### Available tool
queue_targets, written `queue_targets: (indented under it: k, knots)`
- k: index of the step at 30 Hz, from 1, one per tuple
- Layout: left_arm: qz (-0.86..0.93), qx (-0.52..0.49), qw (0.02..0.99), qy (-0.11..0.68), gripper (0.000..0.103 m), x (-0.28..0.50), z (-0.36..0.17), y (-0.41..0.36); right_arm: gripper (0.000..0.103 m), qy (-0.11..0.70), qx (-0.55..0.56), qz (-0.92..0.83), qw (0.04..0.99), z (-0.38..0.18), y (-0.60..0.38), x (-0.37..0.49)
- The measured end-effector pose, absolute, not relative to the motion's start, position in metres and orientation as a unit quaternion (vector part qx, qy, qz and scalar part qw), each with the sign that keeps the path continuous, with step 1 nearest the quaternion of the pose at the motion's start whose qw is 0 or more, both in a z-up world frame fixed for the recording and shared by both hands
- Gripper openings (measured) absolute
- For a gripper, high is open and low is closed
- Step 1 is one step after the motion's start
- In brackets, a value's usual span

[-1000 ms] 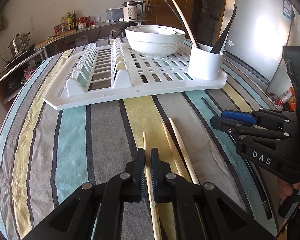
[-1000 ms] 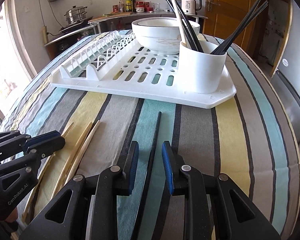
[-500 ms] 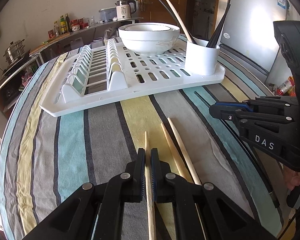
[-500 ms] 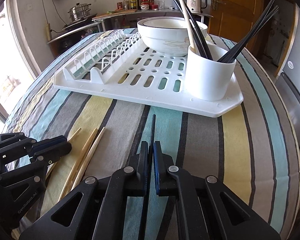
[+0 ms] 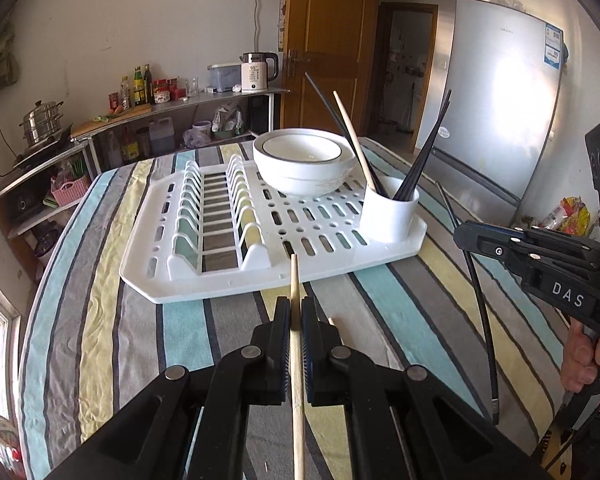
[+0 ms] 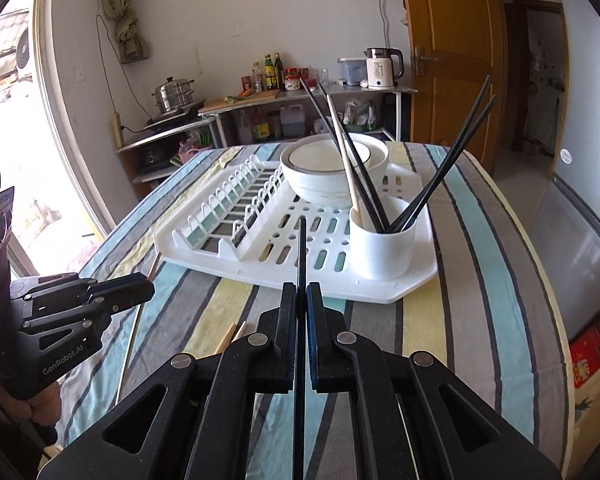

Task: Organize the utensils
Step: 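Raise the left tool's wooden chopstick upright while the right tool raises its black chopstick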

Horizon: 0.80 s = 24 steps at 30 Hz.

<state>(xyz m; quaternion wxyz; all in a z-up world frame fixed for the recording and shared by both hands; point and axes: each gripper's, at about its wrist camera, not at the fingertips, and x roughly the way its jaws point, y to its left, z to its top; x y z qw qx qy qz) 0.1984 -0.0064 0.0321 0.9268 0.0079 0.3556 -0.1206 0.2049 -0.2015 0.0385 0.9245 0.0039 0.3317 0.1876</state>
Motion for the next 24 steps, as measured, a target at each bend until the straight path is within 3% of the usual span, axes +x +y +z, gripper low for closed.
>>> queue_targets:
  k: [11, 24]
  knots:
    - [-0.130, -0.010, 0.946, 0.297, 0.005, 0.171, 0.085, 0.005, 0.005, 0.256, 0.022, 0.184, 0.949, 0.092, -0.222, 0.166]
    - [-0.138, -0.018, 0.946, 0.292, 0.005, 0.156, 0.090, 0.009, 0.005, 0.244, 0.025, 0.184, 0.952, 0.096, -0.224, 0.150]
